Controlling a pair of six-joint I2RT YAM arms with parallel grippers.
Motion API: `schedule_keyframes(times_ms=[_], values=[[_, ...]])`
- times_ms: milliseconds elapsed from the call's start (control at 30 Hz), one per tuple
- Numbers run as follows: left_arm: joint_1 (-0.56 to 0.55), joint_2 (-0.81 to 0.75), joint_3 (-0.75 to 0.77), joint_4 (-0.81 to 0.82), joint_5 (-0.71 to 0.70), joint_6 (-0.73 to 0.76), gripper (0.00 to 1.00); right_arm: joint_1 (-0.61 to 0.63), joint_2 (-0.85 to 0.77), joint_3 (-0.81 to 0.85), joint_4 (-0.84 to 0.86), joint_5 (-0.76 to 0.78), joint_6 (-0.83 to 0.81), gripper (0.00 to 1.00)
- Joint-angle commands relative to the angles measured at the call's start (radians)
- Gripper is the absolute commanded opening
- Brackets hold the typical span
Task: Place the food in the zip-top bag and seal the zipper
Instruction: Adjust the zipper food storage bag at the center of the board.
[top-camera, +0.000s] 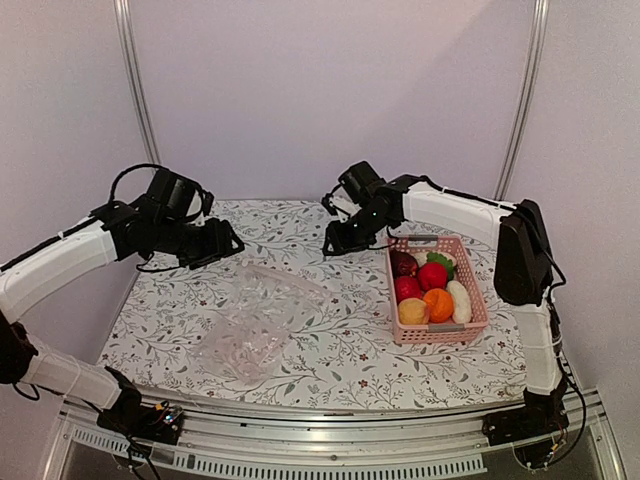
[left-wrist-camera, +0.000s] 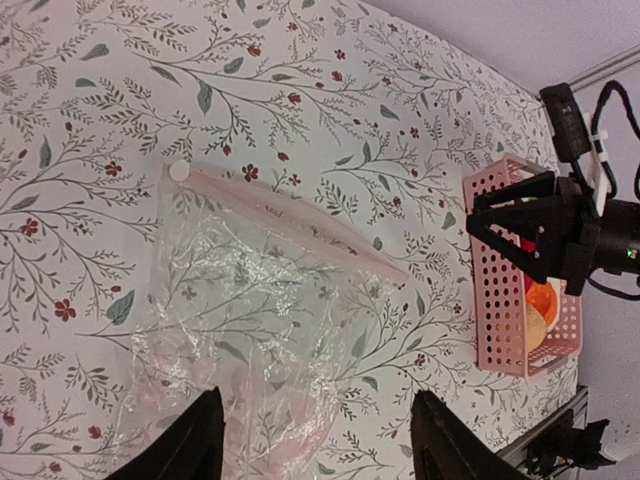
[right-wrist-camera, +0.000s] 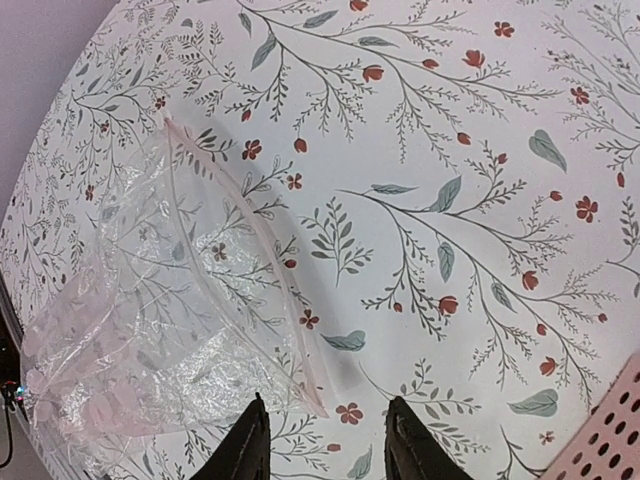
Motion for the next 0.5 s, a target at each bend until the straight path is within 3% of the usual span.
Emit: schedule_keyframes(times_ms=[0, 233, 467], values=[[-0.021, -0.062, -0.097, -0.047, 0.085, -0.081, 0.63, -0.004, 0.156, 0.098, 0.063, -0.107, -0.025, 0.38], [-0.024, -0.081, -0.234, -0.039, 0.128, -0.135, 0.59, -0.003, 0.309, 0.16, 0.095, -0.29, -0.003, 0.38], [-0.023, 0.02, -0.312, 0.01, 0.116, -0.158, 0.48, 0.005, 0.331, 0.08, 0.223, -0.465, 0.075, 0.4]])
